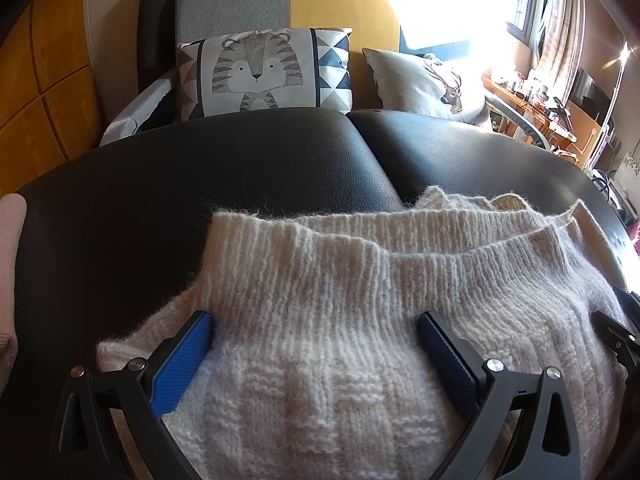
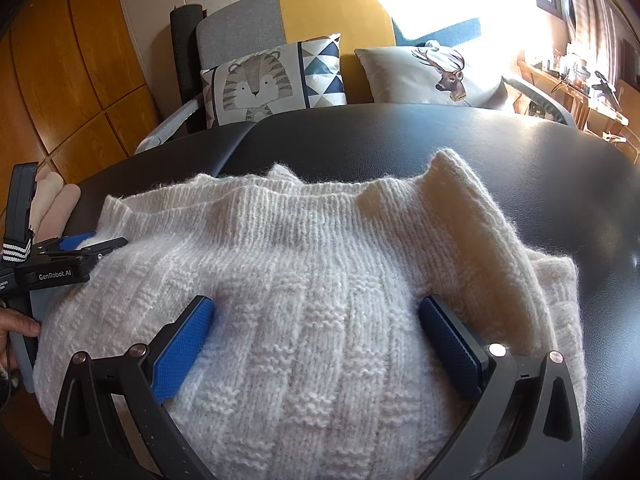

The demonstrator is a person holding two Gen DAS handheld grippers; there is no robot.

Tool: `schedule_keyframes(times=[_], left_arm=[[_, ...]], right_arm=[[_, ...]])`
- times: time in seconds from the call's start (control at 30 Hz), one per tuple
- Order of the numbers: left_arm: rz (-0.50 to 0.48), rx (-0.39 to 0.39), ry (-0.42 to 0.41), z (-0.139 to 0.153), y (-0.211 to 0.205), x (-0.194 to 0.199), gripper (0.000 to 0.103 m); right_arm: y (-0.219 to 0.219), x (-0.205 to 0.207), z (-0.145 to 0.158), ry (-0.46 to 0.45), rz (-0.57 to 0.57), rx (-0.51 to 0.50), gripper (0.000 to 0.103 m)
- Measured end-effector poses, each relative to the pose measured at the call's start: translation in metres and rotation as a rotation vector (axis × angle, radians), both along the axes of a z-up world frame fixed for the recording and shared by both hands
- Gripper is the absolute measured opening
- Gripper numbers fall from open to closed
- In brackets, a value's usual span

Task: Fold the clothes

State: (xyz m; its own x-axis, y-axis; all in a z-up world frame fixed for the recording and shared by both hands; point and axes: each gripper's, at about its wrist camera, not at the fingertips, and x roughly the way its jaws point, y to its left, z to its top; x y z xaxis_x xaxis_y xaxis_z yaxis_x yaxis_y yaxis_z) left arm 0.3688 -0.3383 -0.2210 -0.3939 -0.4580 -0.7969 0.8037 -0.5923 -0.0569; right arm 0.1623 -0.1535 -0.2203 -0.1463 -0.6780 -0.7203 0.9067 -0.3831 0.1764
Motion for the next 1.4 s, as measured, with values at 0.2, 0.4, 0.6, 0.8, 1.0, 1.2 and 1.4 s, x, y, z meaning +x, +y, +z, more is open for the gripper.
schedule_keyframes(times=[0.2,0.4,0.6,0.8,1.0,1.2,1.4], left_arm=[[-0.001,-0.003,0.0,0.001,0.001,-0.001,0.103],[-0.025,0.035,0.011,0.005,0.001,-0.001,0.103],[-0.081,0.009,0.087,0.041,0.022,-0.005,0.103],[-0.164,0.002,-0.012,0.02,0.026,-0.029,0.103],[-0.149,0.026,0.012,0.011,0.023,-0.027,0.103],[-0.191,0.04,0.081,0.039,0.038,-0.036,0.103],[-0.362,0.051,0.091,0.047,0.089,-0.078,0.103]], right_arm=[[0.002,-0.003,0.002,-0.001,0.022,0.029,0.103],[0.011,0.003,0.002,0.032,-0.003,0.05,0.103],[0.014,0.005,0.029,0.077,-0.062,0.059,0.103],[-0.017,0.006,0.041,0.207,-0.035,0.101,0.103],[-0.025,-0.015,0.01,0.05,-0.016,0.149,0.103],[-0.024,-0.018,0.008,0.02,-0.013,0.145,0.103],[0.002,-0.013,0.044,0.147,-0.122,0.084,0.102]])
